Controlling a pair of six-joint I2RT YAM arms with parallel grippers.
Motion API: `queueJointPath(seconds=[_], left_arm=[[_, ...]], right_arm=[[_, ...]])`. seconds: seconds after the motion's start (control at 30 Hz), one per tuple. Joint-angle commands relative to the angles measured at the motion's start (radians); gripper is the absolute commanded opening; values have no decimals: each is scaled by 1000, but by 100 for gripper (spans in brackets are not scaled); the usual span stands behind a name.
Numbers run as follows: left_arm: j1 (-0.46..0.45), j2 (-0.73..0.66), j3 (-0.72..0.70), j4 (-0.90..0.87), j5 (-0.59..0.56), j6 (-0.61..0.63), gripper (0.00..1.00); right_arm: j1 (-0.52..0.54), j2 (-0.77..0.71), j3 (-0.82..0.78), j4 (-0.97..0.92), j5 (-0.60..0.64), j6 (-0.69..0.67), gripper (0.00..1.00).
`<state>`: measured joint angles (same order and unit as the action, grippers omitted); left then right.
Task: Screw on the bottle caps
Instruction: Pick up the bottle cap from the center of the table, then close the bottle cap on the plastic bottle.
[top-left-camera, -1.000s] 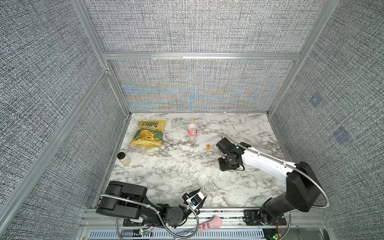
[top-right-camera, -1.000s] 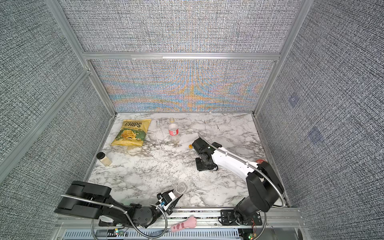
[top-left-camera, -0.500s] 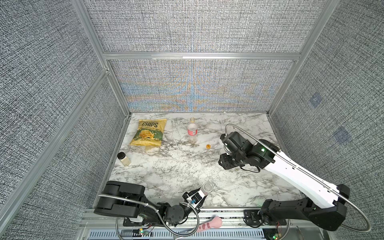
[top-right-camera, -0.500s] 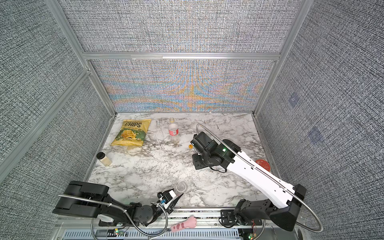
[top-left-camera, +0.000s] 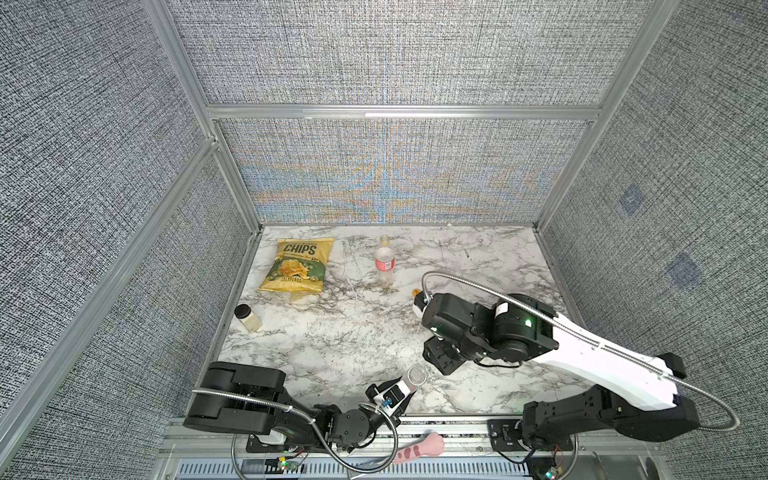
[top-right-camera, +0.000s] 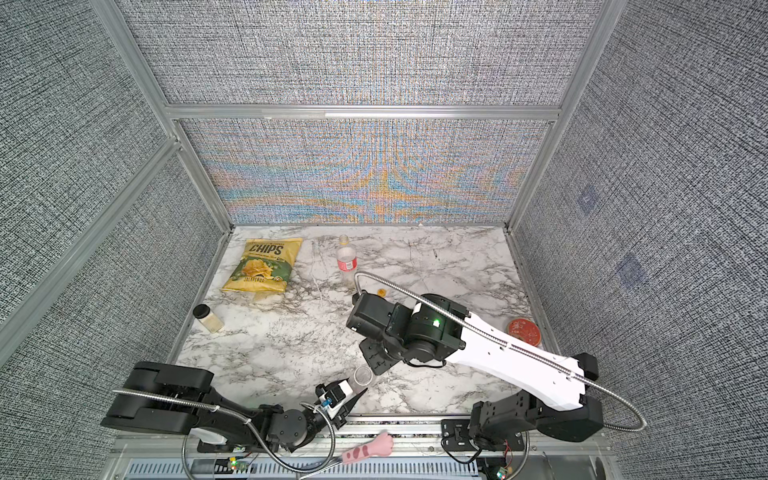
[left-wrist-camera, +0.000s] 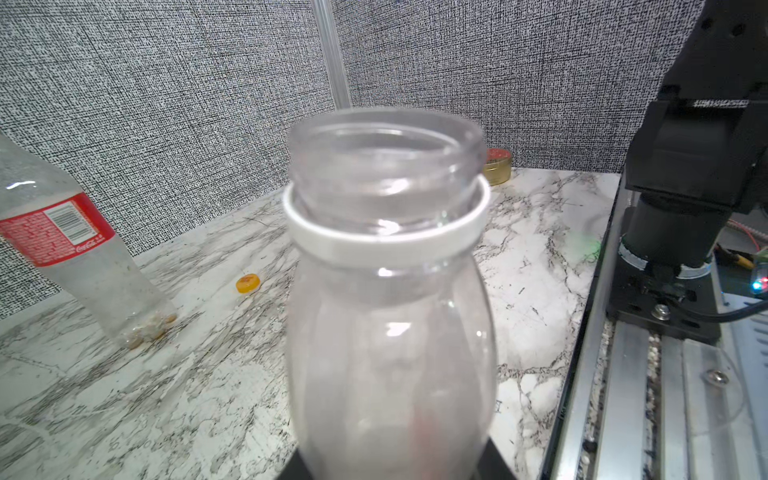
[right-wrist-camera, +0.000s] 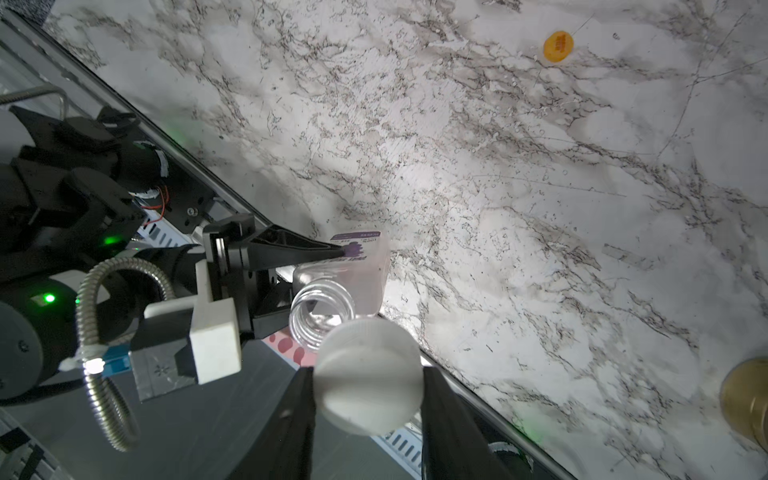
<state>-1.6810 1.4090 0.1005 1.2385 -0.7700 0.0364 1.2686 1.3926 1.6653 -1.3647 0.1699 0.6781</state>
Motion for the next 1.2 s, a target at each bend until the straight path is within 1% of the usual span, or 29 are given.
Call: queueJointPath(seconds=[0.0, 0.27, 0.77, 1.17], left_arm=[[4, -5, 4, 6, 12, -16, 35], [5, -9, 4, -3, 15, -21, 35], [7, -8, 5, -3, 19, -24, 35], [7, -6, 5, -4, 22, -26, 35]], right_arm=[[28, 5, -2, -27, 34, 38, 40], [75, 44, -36, 13, 34, 53, 40], [108, 95, -51, 24, 29, 57, 40], [110, 100, -72, 49, 19, 54, 40]])
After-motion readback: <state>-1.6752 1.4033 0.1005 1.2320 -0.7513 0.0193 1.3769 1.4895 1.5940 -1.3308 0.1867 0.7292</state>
